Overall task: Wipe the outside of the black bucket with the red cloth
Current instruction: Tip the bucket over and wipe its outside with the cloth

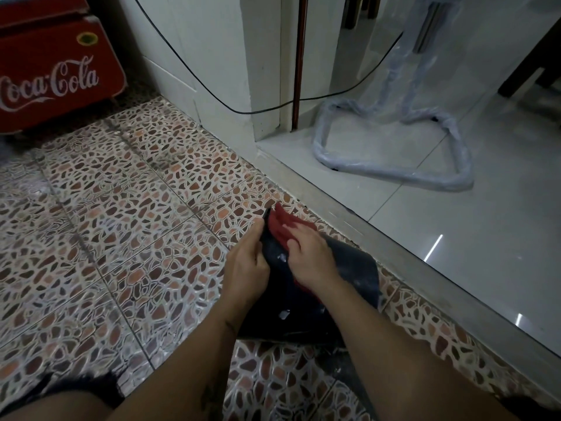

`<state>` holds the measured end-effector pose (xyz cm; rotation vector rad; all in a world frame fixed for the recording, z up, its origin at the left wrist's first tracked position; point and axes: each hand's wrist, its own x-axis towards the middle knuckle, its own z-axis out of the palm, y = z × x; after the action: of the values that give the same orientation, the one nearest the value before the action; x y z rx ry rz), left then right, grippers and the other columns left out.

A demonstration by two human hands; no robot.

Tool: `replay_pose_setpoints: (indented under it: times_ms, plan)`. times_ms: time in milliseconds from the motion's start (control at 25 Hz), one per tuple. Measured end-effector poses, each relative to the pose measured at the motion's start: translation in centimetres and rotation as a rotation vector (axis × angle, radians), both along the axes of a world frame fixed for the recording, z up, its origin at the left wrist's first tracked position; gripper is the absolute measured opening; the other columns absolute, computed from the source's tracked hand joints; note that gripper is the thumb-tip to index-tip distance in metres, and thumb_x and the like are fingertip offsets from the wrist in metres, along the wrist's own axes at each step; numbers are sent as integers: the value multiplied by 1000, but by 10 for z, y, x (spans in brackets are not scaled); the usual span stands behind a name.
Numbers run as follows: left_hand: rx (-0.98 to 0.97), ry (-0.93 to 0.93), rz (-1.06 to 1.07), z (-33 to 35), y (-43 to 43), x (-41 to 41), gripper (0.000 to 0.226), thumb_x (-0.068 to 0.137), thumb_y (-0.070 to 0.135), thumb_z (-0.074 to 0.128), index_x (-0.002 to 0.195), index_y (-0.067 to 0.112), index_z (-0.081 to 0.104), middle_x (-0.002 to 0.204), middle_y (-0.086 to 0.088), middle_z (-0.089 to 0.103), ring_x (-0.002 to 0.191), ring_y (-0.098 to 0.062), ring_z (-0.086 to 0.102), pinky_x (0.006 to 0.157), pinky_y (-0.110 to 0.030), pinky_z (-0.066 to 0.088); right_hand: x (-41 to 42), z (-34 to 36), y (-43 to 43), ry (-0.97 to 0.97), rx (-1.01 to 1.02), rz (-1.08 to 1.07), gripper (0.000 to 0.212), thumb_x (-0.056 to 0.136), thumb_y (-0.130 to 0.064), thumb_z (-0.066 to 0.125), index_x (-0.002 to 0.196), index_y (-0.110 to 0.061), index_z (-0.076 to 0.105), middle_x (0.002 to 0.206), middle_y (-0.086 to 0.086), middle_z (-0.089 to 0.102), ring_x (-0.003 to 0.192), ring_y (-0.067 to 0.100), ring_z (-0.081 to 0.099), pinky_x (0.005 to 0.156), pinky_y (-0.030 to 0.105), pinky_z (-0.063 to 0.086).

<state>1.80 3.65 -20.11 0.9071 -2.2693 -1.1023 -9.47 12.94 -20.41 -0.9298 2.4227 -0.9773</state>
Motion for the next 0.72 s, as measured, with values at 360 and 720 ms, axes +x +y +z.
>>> replay_pose_setpoints:
  times_ms: [360,720]
  plan:
    - [72,-23,1,18,4,-10,46,99,13,41,142,26,49,141,-2,55,126,-21,51,106,-31,40,-40,-5,35,-38,199,-243,29,94,-16,44,108,-18,70,120,15,67,108,35,59,88,37,44]
    - [135,-118,36,19,-2,-14,47,99,12,40,144,26,47,134,-7,59,118,-22,55,91,-22,37,13,-18,80,136,-90,-45,54,86,-27,41,133,-29,66,143,-5,57,135,10,42,118,32,28]
